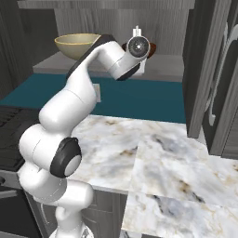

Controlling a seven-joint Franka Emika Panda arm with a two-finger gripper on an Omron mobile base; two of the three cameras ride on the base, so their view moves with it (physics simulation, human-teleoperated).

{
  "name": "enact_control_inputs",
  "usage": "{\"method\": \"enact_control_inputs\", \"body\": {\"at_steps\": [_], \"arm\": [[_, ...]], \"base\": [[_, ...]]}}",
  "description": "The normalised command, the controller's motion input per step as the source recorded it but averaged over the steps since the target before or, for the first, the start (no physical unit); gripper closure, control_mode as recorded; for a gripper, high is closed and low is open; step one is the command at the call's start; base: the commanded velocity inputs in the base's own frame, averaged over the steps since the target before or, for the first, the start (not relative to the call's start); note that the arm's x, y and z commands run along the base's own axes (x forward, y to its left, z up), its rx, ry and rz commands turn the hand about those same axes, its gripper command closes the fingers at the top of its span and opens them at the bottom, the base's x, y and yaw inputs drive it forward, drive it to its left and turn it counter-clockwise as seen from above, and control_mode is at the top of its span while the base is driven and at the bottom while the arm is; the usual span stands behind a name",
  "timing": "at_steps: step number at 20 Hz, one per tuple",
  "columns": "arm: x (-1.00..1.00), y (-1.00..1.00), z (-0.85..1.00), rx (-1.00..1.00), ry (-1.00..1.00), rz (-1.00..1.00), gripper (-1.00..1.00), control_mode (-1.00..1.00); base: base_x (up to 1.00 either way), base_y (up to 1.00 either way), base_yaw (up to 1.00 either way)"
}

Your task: Take the smaller bowl and place it next to the appetizer plate on the dining counter , and place the larger bowl next to the plate with cooked food.

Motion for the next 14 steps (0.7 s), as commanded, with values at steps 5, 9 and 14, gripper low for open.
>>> {"method": "enact_control_inputs", "body": {"at_steps": [5, 9, 14], "arm": [[0.54, -0.04, 0.00, 0.00, 0.00, 0.01, -1.00, -1.00], [0.41, -0.02, 0.00, 0.00, 0.01, 0.02, -1.00, -1.00], [0.30, -0.01, -0.02, 0.00, 0.02, 0.03, -1.00, -1.00]], "base": [[0.00, 0.00, 0.00], [0.00, 0.00, 0.00], [0.00, 0.00, 0.00]]}}
